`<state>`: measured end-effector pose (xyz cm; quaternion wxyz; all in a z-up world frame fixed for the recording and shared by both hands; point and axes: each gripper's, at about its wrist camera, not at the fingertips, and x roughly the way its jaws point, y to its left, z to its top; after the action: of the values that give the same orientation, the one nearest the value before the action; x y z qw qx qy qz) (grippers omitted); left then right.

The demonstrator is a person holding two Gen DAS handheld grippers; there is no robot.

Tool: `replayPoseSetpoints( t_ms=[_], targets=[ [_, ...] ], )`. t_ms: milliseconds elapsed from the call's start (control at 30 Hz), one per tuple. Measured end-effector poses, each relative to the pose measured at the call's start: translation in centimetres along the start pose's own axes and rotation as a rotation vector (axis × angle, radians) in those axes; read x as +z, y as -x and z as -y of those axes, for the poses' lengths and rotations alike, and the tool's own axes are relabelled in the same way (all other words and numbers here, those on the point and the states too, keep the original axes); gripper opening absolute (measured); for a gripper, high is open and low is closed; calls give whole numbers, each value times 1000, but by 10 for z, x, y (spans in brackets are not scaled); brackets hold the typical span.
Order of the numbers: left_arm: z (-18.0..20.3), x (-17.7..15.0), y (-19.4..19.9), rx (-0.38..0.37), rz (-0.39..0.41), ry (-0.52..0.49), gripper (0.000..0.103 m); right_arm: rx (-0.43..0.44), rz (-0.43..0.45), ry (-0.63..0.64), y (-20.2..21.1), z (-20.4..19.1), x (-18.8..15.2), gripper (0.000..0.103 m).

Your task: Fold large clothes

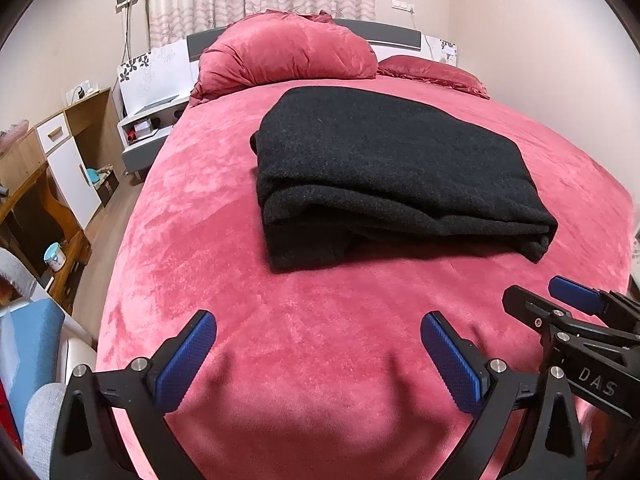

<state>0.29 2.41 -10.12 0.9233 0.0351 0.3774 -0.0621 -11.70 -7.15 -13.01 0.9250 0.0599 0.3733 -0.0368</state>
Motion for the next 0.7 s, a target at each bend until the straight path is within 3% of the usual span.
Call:
replayPoseSetpoints(
  t_ms=[700],
  targets=[
    [-4, -1, -3, 2, -18, 22, 101, 6, -4, -10, -3, -2, -1, 69]
  ],
)
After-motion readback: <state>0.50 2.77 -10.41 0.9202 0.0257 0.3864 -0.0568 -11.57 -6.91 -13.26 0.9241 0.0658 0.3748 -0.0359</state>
